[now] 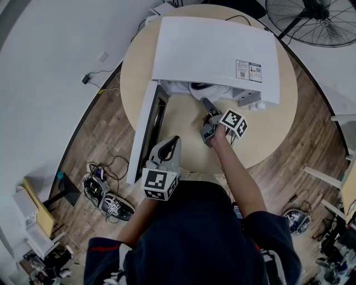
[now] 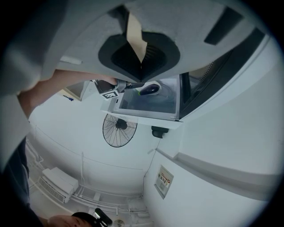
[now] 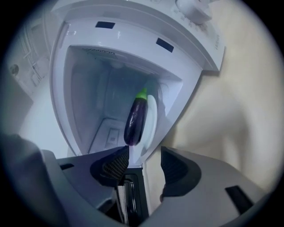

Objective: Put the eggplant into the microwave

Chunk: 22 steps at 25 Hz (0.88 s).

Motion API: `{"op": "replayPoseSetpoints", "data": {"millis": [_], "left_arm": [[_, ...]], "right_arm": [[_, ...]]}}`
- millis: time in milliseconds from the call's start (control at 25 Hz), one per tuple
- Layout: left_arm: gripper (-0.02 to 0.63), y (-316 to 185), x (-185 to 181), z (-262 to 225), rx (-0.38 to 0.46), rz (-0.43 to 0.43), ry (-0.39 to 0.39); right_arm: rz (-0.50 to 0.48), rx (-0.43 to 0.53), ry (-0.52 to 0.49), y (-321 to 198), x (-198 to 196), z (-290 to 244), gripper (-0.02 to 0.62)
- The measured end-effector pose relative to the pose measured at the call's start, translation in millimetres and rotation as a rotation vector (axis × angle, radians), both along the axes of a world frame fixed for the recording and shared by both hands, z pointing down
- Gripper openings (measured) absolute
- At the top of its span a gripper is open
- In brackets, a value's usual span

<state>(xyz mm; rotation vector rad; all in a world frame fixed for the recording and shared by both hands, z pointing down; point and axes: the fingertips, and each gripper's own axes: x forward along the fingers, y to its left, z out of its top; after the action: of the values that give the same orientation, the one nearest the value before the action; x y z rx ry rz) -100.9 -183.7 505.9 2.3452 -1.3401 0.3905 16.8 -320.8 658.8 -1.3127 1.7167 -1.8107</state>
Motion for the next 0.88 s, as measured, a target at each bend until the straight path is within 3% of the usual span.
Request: {"op": "replayPoseSetpoints", "data": {"millis": [120, 280, 480, 720, 880], "left_arm": [[0.017, 1, 3, -1, 0.002, 0.001, 0.003], [0.017, 1, 5, -2, 0.006, 0.001, 0.005], [0.017, 3, 8, -1, 0.005, -0.001, 0.003], [0.017, 7, 5, -1, 0.002, -0.009, -0.003], [0.017, 9, 3, 1, -0.001, -0.017, -0.009]], "right_arm": [[-0.098, 0.038, 0.153, 13, -1, -3, 0.193], [-0.225, 0.093, 0.446, 21, 3, -7, 0.164], [-0.315, 0.165, 0.763, 21, 10, -15, 0.063], [-0.410, 0.228, 1.057, 18, 10, -22, 0.012], [-0.456, 0.251, 1.134, 15, 7, -20, 0.012]]}}
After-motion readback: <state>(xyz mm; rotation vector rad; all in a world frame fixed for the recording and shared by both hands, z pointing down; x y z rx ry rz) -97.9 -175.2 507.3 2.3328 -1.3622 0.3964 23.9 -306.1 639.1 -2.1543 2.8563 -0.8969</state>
